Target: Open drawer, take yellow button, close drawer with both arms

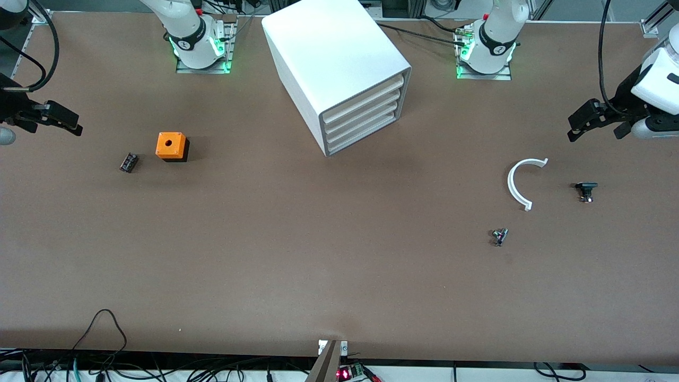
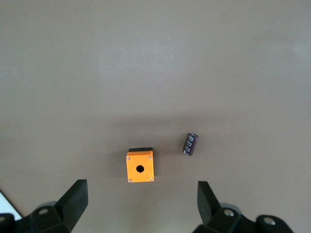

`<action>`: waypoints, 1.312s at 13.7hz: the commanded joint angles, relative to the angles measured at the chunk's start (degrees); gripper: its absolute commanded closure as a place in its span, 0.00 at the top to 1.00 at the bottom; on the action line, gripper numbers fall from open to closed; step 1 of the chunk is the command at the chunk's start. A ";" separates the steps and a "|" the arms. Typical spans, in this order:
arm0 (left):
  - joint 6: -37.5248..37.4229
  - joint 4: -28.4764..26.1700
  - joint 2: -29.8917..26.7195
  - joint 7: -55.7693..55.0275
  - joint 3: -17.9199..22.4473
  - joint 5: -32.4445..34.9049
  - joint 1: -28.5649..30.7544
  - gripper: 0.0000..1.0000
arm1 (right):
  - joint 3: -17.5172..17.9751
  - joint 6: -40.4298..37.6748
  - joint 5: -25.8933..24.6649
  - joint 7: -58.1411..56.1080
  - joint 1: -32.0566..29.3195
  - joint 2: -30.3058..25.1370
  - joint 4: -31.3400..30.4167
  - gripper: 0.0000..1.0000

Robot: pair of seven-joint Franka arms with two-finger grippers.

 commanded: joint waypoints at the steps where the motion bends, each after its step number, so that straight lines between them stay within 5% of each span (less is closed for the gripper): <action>1: -1.64 1.82 0.65 1.20 0.23 1.20 -0.14 1.00 | -0.05 -0.73 0.35 -0.80 -0.10 -0.01 0.74 1.00; 13: -4.00 0.51 2.05 1.37 -0.21 -0.10 -0.22 1.00 | -0.05 -0.81 0.35 -0.89 -0.10 -0.01 0.74 1.00; 18: -8.50 -6.60 5.74 1.46 -1.00 -18.00 -0.92 1.00 | -0.05 -0.73 0.44 -0.89 -0.10 0.07 0.74 1.00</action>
